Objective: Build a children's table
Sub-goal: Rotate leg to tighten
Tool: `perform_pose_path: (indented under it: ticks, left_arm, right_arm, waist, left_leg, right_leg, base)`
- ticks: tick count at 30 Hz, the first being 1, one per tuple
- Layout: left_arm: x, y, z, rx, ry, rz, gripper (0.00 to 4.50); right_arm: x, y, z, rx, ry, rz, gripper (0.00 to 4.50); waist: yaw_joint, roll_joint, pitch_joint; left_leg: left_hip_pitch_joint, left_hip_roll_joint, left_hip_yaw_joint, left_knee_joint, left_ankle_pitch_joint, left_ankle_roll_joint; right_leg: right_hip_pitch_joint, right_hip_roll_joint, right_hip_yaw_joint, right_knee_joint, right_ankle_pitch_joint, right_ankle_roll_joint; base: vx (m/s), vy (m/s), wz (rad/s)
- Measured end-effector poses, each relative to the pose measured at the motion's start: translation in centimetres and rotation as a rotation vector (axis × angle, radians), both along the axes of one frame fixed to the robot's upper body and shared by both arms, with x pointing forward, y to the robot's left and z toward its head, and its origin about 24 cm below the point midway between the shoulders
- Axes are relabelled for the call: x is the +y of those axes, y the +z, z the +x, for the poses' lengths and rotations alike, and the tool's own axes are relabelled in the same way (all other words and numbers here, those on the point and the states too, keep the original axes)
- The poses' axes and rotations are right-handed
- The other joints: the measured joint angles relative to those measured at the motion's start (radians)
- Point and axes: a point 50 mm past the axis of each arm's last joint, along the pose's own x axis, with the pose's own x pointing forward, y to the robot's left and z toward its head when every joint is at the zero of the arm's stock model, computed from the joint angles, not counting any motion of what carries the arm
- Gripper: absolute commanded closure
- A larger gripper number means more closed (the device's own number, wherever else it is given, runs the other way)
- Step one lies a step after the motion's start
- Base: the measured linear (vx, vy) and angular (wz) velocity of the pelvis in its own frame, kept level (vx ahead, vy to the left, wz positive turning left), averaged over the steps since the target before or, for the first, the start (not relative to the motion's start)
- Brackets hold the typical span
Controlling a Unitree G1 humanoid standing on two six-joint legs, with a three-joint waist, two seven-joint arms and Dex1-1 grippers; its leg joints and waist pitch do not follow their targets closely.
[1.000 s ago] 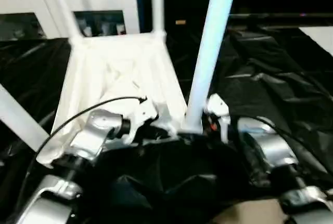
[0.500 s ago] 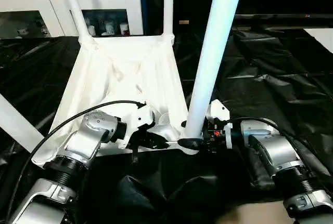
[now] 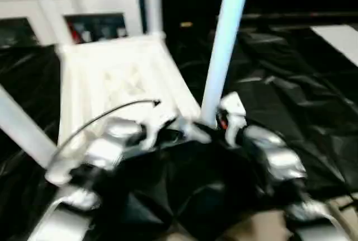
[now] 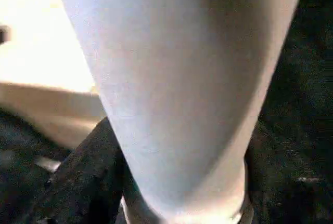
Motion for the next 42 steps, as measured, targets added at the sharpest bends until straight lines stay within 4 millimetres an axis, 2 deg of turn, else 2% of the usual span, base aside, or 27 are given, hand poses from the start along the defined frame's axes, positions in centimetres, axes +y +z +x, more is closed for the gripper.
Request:
perform_pose_path:
  ticks: [4,5,7,11,13,22,25,28,30,37,41,42]
  left_arm:
    - [-1.2,0.0,0.3,-0.024,0.063,-0.008,4.5]
    - [-1.3,0.0,0.3,-0.026,0.064,-0.009,4.5]
    - [-1.4,0.0,0.3,-0.026,0.064,-0.01,4.5]
    - [-1.2,0.0,0.3,-0.031,0.044,-0.005,4.5]
    - [-0.7,0.0,0.2,-0.026,0.022,-0.004,4.5]
    - [1.7,-0.1,-0.9,0.016,-0.11,-0.005,4.5]
    - [2.5,0.0,-1.5,0.041,-0.186,-0.003,4.5]
    - [2.7,0.2,-2.0,0.049,-0.268,0.007,4.5]
    - [2.9,0.2,-2.5,0.06,-0.312,0.004,4.5]
    - [3.5,0.4,-3.1,0.078,-0.371,0.013,4.5]
    - [3.9,0.3,-3.5,0.097,-0.401,0.011,4.5]
    - [4.0,0.3,-3.6,0.099,-0.406,0.011,4.5]
  right_arm:
    - [0.4,0.0,0.6,-0.023,-0.112,-0.01,1.81]
    - [0.3,0.0,0.6,-0.03,-0.114,-0.01,1.47]
    - [0.3,0.0,0.6,-0.033,-0.115,-0.008,1.12]
    - [0.3,-0.1,0.4,-0.043,-0.084,0.003,0.9]
    - [0.0,-0.1,0.1,-0.045,-0.027,-0.004,0.65]
    - [-1.7,0.0,-1.6,-0.058,0.328,-0.1,0.65]
    - [-2.3,0.3,-2.4,-0.048,0.469,-0.119,0.65]
    - [-2.1,0.6,-2.8,-0.042,0.566,-0.125,0.65]
    - [-2.4,0.8,-3.2,-0.031,0.641,-0.122,0.65]
    - [-2.5,0.9,-3.8,-0.01,0.749,-0.112,0.65]
    - [-2.5,1.0,-4.1,0.012,0.79,-0.098,1.0]
    - [-2.6,0.9,-4.2,0.016,0.798,-0.096,1.21]
  waist:
    - [0.001,0.003,-0.002]
    - [0.002,0.004,-0.003]
    - [0.002,0.006,-0.004]
    - [0.002,0.006,-0.004]
    - [0.001,0.006,-0.004]
    - [0.005,0.004,-0.002]
    - [0.012,0.002,-0.001]
    - [0.026,0.002,-0.001]
    - [0.029,0.002,-0.001]
    - [0.033,0.001,-0.001]
    - [0.037,0.001,-0.001]
    - [0.04,0.001,-0.001]
  left_leg:
    - [-0.001,0.0,0.0,0.0,0.0,0.0]
    - [-0.001,-0.001,0.0,0.0,0.0,0.0]
    - [-0.002,-0.001,0.001,0.0,0.0,0.0]
    - [-0.002,0.0,0.001,0.0,0.0,0.001]
    - [-0.002,0.0,0.0,0.0,0.0,0.001]
    - [-0.002,0.0,0.0,0.0,0.0,0.0]
    - [-0.002,0.0,0.0,0.0,0.0,0.0]
    - [-0.003,0.0,0.0,0.001,0.0,0.0]
    - [-0.004,0.001,0.0,0.002,0.0,0.001]
    - [-0.006,0.001,0.0,0.002,0.0,0.001]
    - [-0.006,0.001,0.0,0.002,0.0,0.001]
    - [-0.006,0.001,0.0,0.002,0.0,0.001]
  right_leg:
    - [0.0,0.0,0.001,-0.002,0.0,-0.001]
    - [0.0,0.0,0.001,-0.002,0.0,0.0]
    - [0.0,0.0,0.001,-0.003,-0.001,0.001]
    - [0.0,0.0,0.001,-0.003,-0.001,0.001]
    - [0.0,0.0,0.0,-0.003,-0.001,0.001]
    - [0.0,0.0,0.0,-0.001,-0.001,0.0]
    - [0.0,0.0,0.0,-0.001,-0.001,0.0]
    - [0.0,0.0,0.0,-0.002,-0.001,0.0]
    - [0.0,0.0,0.0,-0.002,-0.001,0.0]
    - [-0.001,0.0,-0.001,-0.002,-0.001,0.0]
    - [-0.001,0.0,-0.001,-0.002,-0.001,0.0]
    - [-0.001,0.0,-0.001,-0.002,-0.001,0.0]
  base:
    - [0.0,0.0,0.0]
    - [0.0,0.0,0.0]
    - [0.0,0.0,0.0]
    - [0.0,0.0,0.0]
    - [0.0,0.0,0.0]
    - [0.0,0.0,0.0]
    - [0.0,0.0,0.0]
    - [0.0,0.0,0.0]
    - [0.0,0.0,0.0]
    - [0.0,0.0,0.0]
    - [0.0,0.0,0.0]
    - [0.0,0.0,0.0]
